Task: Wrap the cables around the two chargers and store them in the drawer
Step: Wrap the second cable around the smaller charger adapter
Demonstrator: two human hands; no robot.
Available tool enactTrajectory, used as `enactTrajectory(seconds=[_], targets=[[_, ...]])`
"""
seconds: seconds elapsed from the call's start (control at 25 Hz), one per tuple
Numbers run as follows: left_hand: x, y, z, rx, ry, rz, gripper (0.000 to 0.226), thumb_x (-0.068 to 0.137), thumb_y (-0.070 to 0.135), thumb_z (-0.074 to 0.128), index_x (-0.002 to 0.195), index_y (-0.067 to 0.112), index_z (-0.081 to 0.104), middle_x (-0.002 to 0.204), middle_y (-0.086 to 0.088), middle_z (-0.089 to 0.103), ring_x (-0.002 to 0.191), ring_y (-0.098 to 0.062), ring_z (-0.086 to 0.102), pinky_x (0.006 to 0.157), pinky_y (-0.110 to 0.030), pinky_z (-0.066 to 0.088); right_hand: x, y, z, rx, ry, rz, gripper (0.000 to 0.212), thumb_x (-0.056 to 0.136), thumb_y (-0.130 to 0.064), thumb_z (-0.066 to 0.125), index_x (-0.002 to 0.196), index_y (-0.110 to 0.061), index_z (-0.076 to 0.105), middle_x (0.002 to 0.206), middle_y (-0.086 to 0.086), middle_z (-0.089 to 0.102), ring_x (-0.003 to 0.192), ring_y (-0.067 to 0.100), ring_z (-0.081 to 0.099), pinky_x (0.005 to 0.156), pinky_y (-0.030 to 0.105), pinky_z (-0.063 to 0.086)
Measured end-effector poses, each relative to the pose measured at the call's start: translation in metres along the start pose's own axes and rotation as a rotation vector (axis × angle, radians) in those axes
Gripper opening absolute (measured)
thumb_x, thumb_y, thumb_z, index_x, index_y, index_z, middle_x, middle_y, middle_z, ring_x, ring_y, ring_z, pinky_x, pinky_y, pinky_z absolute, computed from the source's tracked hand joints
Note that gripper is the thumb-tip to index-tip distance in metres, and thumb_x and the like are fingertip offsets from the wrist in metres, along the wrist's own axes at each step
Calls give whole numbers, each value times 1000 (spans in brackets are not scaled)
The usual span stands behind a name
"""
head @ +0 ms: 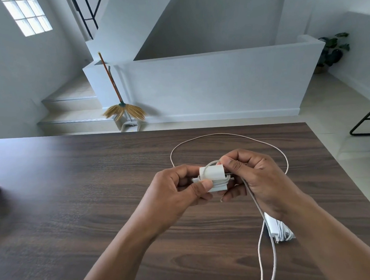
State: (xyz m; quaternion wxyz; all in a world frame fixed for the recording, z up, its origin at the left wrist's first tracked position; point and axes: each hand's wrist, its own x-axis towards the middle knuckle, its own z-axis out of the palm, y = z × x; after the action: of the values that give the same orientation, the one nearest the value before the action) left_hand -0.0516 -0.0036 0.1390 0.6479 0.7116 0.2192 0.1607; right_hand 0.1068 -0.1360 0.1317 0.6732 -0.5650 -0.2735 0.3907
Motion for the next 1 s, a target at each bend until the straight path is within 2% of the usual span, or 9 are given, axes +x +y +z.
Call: enactTrajectory(seconds=[0.16, 0.28, 0.44, 0.6, 0.68, 0.76, 0.8, 0.88, 1.0], targets=[[4, 6, -4, 159, -66, 28, 17, 98, 19, 69, 113, 14, 76, 95, -11, 82, 88, -30, 80, 87, -49, 64, 0, -8, -4, -39, -68, -5, 38, 86, -26, 69, 97, 10, 68, 91, 28, 67, 71, 35, 63, 51, 35, 60], [2, 7, -5, 170, -93, 98, 18, 100, 23, 66, 110, 10, 74, 90, -7, 79, 79, -25, 77, 79, -54, 65, 0, -12, -6, -22, -125, 11, 29, 86, -26, 68, 92, 3, 70, 84, 24, 66, 65, 29, 65, 50, 34, 60], [-6, 4, 1, 184, -71, 210, 25, 97, 30, 66, 112, 12, 71, 85, -6, 74, 75, -23, 73, 71, -49, 66, 2, -13, -7, -15, -172, 22, 24, 80, -28, 71, 86, -4, 74, 82, 24, 65, 60, 24, 62, 45, 31, 57], [-12, 8, 2, 240, -50, 265, 25, 96, 43, 65, 111, 23, 68, 79, -2, 73, 72, -22, 75, 74, -47, 63, 6, -5, -6, -84, -140, 1, 14, 95, -16, 66, 86, -7, 73, 58, 13, 56, 37, 13, 44, 38, 21, 35], [-13, 12, -1, 345, -2, 305, 22, 98, 48, 61, 110, 30, 65, 77, 0, 72, 71, -19, 73, 73, -49, 60, 5, 2, -1, -186, -120, -28, 29, 101, -2, 59, 76, -9, 71, 52, 4, 55, 36, 10, 34, 43, 20, 24], [-12, 15, -3, 448, 47, 326, 16, 101, 46, 57, 110, 34, 63, 75, -1, 70, 69, -19, 71, 70, -48, 56, 3, 9, 6, -311, -100, -84, 44, 103, -2, 57, 63, -17, 66, 47, -7, 54, 36, 6, 33, 43, 20, 25], [-11, 16, -5, 480, 63, 328, 17, 102, 46, 55, 111, 34, 62, 74, -1, 70, 67, -19, 69, 68, -48, 55, 0, 12, 11, -375, -88, -121, 44, 103, -6, 59, 62, -20, 66, 46, -8, 55, 37, 3, 35, 42, 19, 28], [-9, 17, -7, 504, 75, 339, 18, 102, 44, 54, 112, 31, 62, 72, 2, 69, 63, -20, 66, 64, -45, 54, -7, 20, 18, -487, -66, -187, 30, 101, -15, 64, 73, -20, 74, 52, -7, 59, 43, 0, 42, 48, 16, 34], [-4, 16, -9, 528, 112, 358, 20, 102, 43, 53, 112, 27, 62, 68, 20, 66, 61, -9, 61, 57, -23, 48, -24, 27, 28, -669, -107, -305, 26, 102, -20, 64, 76, -21, 68, 58, -4, 54, 52, 3, 45, 52, 22, 36]])
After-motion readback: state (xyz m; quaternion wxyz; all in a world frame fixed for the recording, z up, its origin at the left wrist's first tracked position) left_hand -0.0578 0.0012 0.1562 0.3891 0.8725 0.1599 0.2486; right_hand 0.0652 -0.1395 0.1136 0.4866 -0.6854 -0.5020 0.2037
